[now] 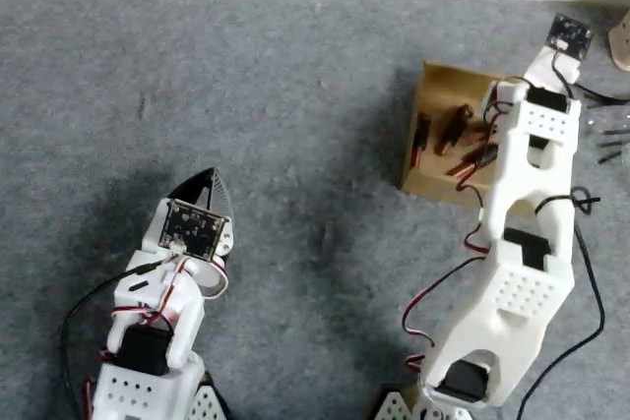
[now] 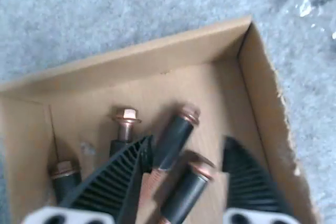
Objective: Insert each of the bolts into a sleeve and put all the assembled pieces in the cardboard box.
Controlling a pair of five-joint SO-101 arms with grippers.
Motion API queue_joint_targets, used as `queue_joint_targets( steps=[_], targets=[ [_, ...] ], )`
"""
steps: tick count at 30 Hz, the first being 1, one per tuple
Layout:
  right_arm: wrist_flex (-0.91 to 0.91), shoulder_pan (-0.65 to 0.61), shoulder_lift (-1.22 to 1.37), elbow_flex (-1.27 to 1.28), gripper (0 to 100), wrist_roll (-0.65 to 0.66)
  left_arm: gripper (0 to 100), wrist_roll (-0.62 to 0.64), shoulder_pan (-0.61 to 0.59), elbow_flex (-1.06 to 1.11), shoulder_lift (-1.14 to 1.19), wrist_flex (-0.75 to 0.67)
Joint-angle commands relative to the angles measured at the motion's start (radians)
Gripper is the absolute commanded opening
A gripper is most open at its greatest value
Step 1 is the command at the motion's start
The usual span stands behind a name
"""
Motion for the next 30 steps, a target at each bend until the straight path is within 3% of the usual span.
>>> queue_joint_targets(
  steps=[1, 8, 16, 24, 30],
  targets=[
    [0.044, -0.01, -0.024, -0.05, 22.7, 0.078, 1, -0.002, 0.015, 0.021, -0.007, 0.003],
    [0.225, -0.028, -0.091, -0.101, 22.7, 0.071, 1, -0.002, 0.015, 0.021, -0.007, 0.003],
    [0.344, -0.153, -0.366, -0.038, 22.7, 0.068, 1, -0.002, 0.015, 0.021, -0.007, 0.003],
    [0.309, -0.318, -0.834, 0.375, 22.7, 0.068, 1, -0.002, 0.015, 0.021, -0.007, 0.003],
    [0.03, -0.335, -1.239, 0.901, 22.7, 0.075, 1, -0.002, 0.013, 0.021, -0.007, 0.003]
  ],
)
